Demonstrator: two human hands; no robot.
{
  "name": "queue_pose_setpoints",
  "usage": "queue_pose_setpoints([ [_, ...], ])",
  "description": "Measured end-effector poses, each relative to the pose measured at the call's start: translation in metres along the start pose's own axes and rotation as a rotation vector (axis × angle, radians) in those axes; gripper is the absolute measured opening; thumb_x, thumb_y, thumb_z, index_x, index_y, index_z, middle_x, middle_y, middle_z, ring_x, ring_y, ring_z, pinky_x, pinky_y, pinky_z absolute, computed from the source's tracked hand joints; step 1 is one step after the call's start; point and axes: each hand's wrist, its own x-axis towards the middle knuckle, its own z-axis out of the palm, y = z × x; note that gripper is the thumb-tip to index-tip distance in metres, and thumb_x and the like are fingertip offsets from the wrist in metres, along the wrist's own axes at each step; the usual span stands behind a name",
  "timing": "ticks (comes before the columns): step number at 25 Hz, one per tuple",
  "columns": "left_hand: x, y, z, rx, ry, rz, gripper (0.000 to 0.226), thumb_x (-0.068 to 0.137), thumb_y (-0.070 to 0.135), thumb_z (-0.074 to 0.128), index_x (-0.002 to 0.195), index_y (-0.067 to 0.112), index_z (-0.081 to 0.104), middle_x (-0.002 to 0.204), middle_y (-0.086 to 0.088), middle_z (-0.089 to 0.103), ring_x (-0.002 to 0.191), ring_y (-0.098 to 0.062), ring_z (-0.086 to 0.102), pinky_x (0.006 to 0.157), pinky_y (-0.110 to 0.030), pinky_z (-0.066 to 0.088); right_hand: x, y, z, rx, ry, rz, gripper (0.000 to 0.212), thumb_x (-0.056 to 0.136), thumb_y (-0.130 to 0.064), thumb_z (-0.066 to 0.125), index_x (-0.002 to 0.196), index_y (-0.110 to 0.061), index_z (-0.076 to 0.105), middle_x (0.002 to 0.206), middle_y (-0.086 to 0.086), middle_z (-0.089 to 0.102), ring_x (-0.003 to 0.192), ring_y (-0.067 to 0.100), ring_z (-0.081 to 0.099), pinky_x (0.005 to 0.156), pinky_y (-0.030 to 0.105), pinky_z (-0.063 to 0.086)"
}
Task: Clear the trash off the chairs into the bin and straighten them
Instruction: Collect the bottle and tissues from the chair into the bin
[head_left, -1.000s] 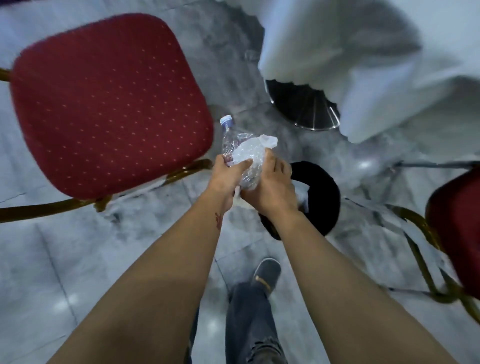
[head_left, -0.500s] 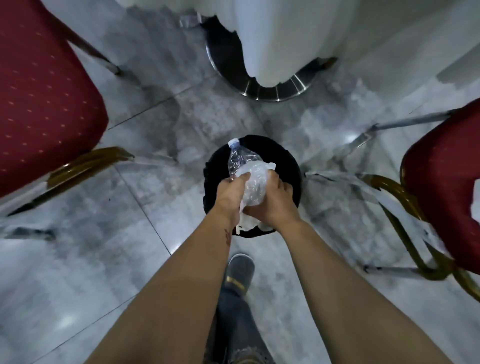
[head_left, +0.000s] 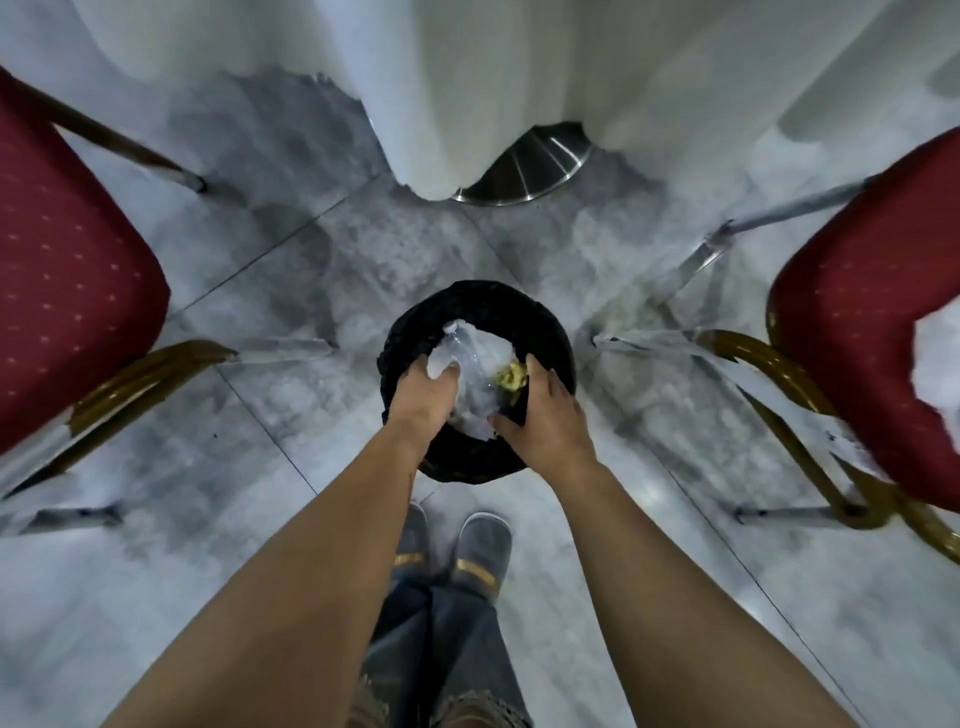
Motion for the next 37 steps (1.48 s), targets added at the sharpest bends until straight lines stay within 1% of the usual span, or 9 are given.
queue_pose_setpoints([
  [2, -0.023, 0.019, 0.000, 0.281, 0.011, 0.134, 0.063, 0.097, 0.042, 0.043, 0.151, 0.017, 0.025, 0.155, -0.007, 0.031, 0.138, -0.026, 0.034, 0.112, -0.038, 0.029, -0.018, 0.002, -0.026, -0.003, 0.049, 0.038, 0.083, 0.094, -0.046, 0.056, 0.156, -0.016, 0.008, 0.163, 0.006, 0.018, 0.150, 0.022, 0.016, 0.120, 0.042, 0.020],
  [5, -0.059, 0.053, 0.010, 0.615, 0.011, 0.307, 0.064, 0.099, 0.047, 0.035, 0.153, 0.016, 0.018, 0.161, -0.006, 0.016, 0.148, -0.023, 0.010, 0.119, -0.044, 0.012, -0.045, 0.014, -0.071, -0.022, 0.148, 0.076, 0.070, 0.100, -0.046, 0.040, 0.156, -0.015, 0.011, 0.164, 0.007, 0.015, 0.151, 0.024, 0.011, 0.121, 0.042, 0.016],
  [11, -0.129, 0.114, 0.095, 0.908, -0.024, 0.555, 0.066, 0.099, 0.048, 0.032, 0.153, 0.014, 0.015, 0.161, -0.010, 0.012, 0.148, -0.026, 0.006, 0.120, -0.045, 0.006, -0.099, 0.088, -0.157, -0.051, 0.323, 0.265, 0.065, 0.102, -0.049, 0.029, 0.156, -0.016, 0.014, 0.165, 0.004, 0.011, 0.152, 0.022, 0.007, 0.123, 0.043, 0.010],
  [15, -0.159, 0.145, 0.180, 0.923, -0.075, 0.655, 0.068, 0.098, 0.048, 0.034, 0.153, 0.013, 0.015, 0.160, -0.014, 0.013, 0.148, -0.029, 0.008, 0.119, -0.048, 0.009, -0.120, 0.162, -0.204, -0.071, 0.412, 0.356, 0.070, 0.100, -0.052, 0.035, 0.156, -0.015, 0.014, 0.165, 0.004, 0.012, 0.152, 0.022, 0.008, 0.122, 0.044, 0.010],
  [23, -0.177, 0.195, 0.373, 0.909, -0.093, 0.602, 0.075, 0.095, 0.056, 0.036, 0.154, 0.018, 0.009, 0.162, -0.011, 0.005, 0.149, -0.028, 0.005, 0.119, -0.047, 0.009, -0.094, 0.313, -0.285, -0.068, 0.531, 0.430, 0.090, 0.089, -0.062, 0.047, 0.156, -0.017, 0.007, 0.165, 0.006, 0.008, 0.152, 0.024, 0.006, 0.121, 0.048, 0.006],
  [27, -0.173, 0.217, 0.436, 0.905, -0.068, 0.549, 0.080, 0.092, 0.064, 0.035, 0.153, 0.019, 0.009, 0.162, -0.009, 0.004, 0.148, -0.029, 0.005, 0.118, -0.049, 0.011, -0.063, 0.367, -0.312, -0.055, 0.490, 0.421, 0.104, 0.080, -0.077, 0.046, 0.156, -0.022, 0.002, 0.166, 0.006, 0.001, 0.153, 0.025, 0.001, 0.119, 0.057, 0.004],
  [31, -0.163, 0.233, 0.469, 0.854, 0.059, 0.445, 0.084, 0.085, 0.073, 0.035, 0.150, 0.022, 0.021, 0.155, -0.012, 0.021, 0.139, -0.033, 0.024, 0.105, -0.053, 0.030, -0.028, 0.393, -0.335, 0.017, 0.437, 0.407, 0.114, 0.069, -0.087, 0.044, 0.155, -0.030, -0.005, 0.165, 0.005, -0.006, 0.152, 0.028, -0.004, 0.113, 0.068, 0.005],
  [35, -0.149, 0.240, 0.495, 0.623, 0.060, 0.253, 0.082, 0.083, 0.076, 0.034, 0.146, 0.023, 0.028, 0.145, -0.015, 0.024, 0.131, -0.035, 0.028, 0.101, -0.050, 0.033, 0.008, 0.410, -0.348, 0.116, 0.324, 0.370, 0.121, 0.064, -0.086, 0.053, 0.152, -0.036, -0.013, 0.165, 0.007, -0.011, 0.152, 0.031, -0.003, 0.112, 0.068, 0.008],
  [37, -0.144, 0.239, 0.503, 0.498, 0.026, 0.218, 0.080, 0.083, 0.075, 0.037, 0.145, 0.023, 0.030, 0.146, -0.016, 0.024, 0.131, -0.037, 0.029, 0.105, -0.048, 0.031, 0.019, 0.415, -0.350, 0.208, 0.264, 0.370, 0.119, 0.066, -0.082, 0.057, 0.154, -0.034, -0.007, 0.165, 0.009, -0.003, 0.151, 0.032, 0.004, 0.115, 0.065, 0.014],
])
